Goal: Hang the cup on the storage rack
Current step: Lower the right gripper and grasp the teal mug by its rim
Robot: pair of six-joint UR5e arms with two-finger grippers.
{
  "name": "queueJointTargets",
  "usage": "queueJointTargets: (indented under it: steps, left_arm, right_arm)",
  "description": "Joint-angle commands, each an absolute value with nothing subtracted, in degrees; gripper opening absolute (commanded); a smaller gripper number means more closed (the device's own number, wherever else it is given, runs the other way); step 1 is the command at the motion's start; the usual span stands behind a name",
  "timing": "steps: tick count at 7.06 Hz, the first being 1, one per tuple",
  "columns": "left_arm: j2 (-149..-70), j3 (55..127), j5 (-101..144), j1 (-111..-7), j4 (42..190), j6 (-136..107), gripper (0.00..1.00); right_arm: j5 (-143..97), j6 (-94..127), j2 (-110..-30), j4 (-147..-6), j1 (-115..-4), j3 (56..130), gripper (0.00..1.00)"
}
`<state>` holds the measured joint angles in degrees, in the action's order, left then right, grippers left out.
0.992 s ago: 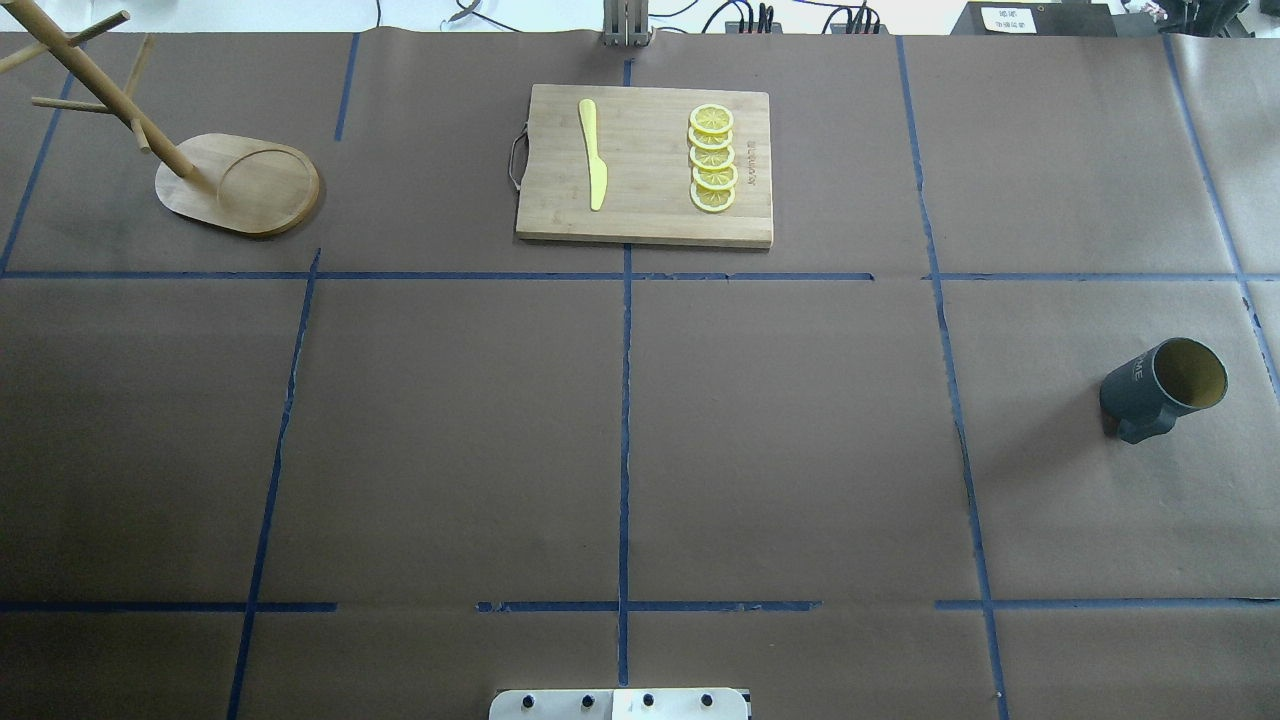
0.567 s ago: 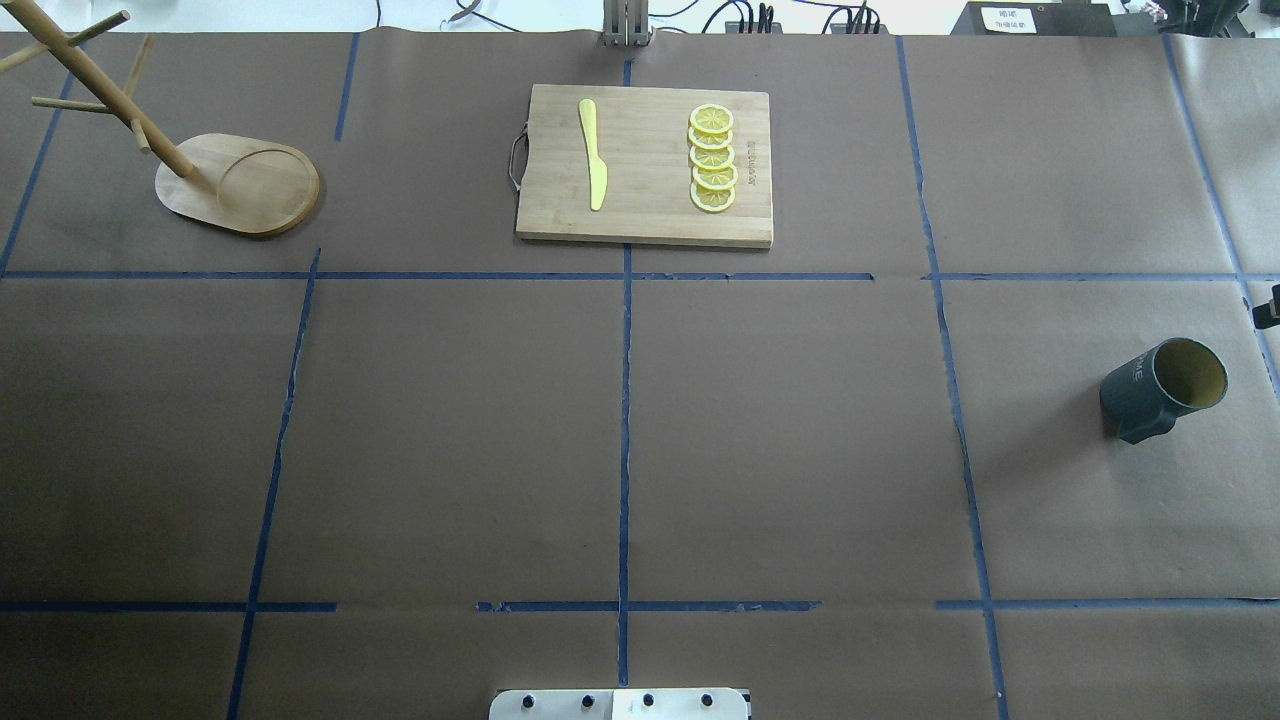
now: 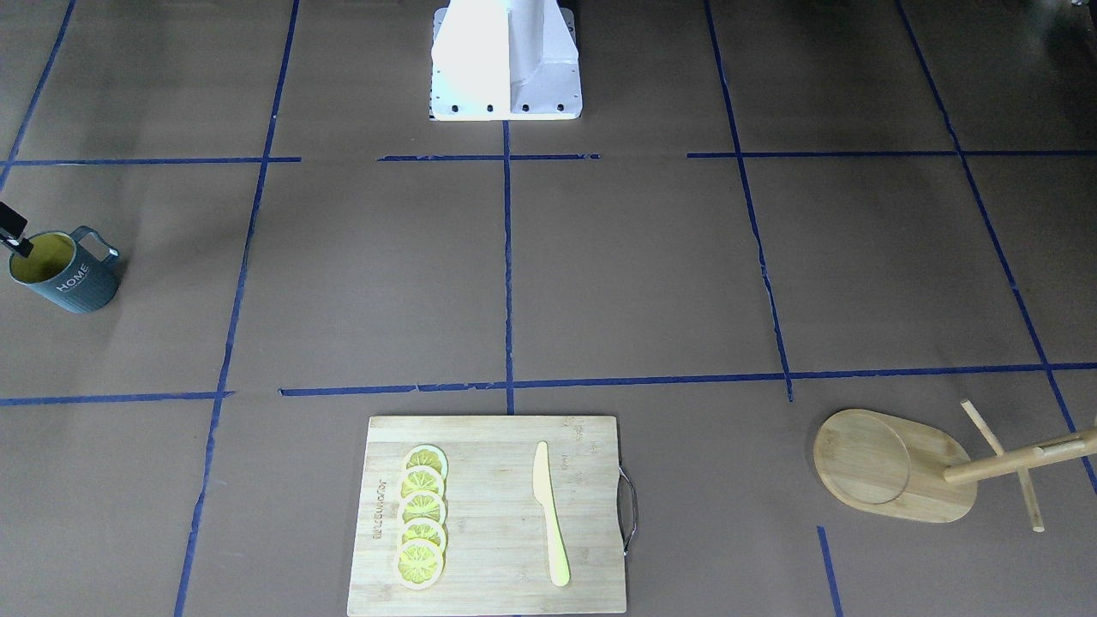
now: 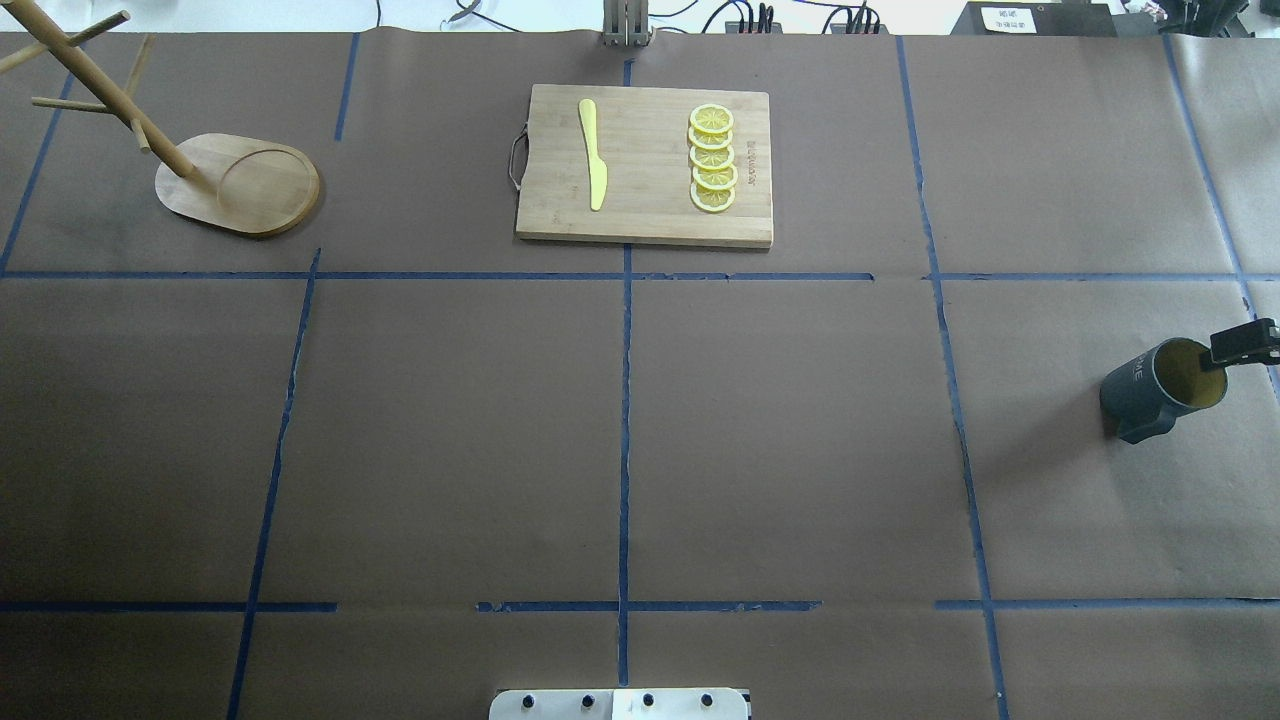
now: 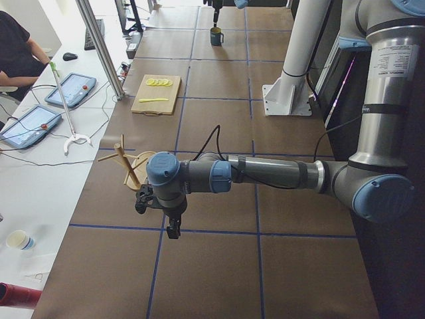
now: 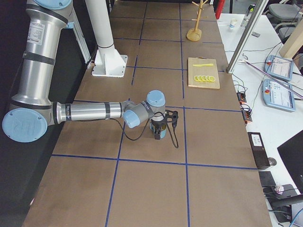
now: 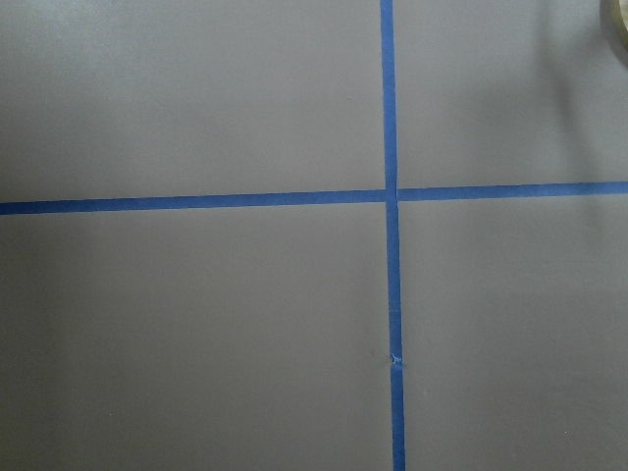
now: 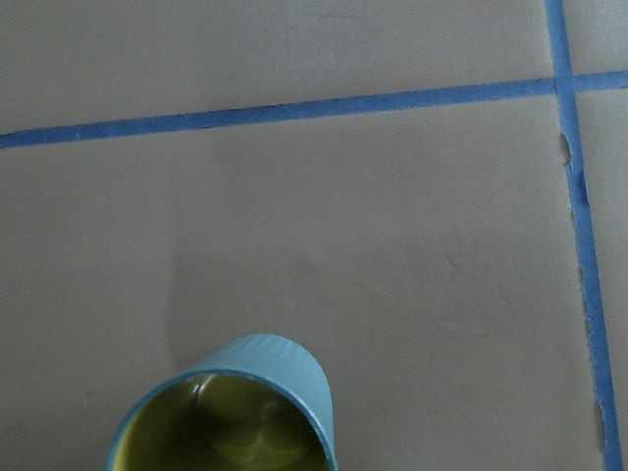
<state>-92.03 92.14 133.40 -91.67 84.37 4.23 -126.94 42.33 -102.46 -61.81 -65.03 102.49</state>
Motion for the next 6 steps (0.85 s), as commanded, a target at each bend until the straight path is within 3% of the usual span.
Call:
queueJointTargets:
  steps: [1, 3, 4, 5, 6]
  left_arm:
    - [-92.02, 92.2, 133.24, -91.67, 84.37, 4.39, 1.0]
    - [-91.93, 92.81, 133.24, -91.67, 84.37, 4.4, 1.0]
    - [-91.93, 93.25, 133.24, -91.67, 84.29, 4.39, 1.0]
    - [-91.93, 93.51, 133.24, -91.67, 84.29, 4.31, 1.0]
    - [-91.93, 93.52, 133.24, -91.67, 84.29, 4.31, 1.0]
  right_arm:
    - [-126.65, 42.71, -101.09, -61.61, -63.46, 100.21, 1.0]
    - [-126.83, 42.71, -99.23, -61.52, -63.2, 96.95, 0.99]
    - [-127.09, 42.71, -99.23, -61.44, -63.19, 97.03, 0.68]
    - [-127.44, 42.37, -99.23, -61.44, -63.11, 97.55, 0.12]
    - [-127.53, 42.1, -99.23, -61.44, -63.11, 97.65, 0.01]
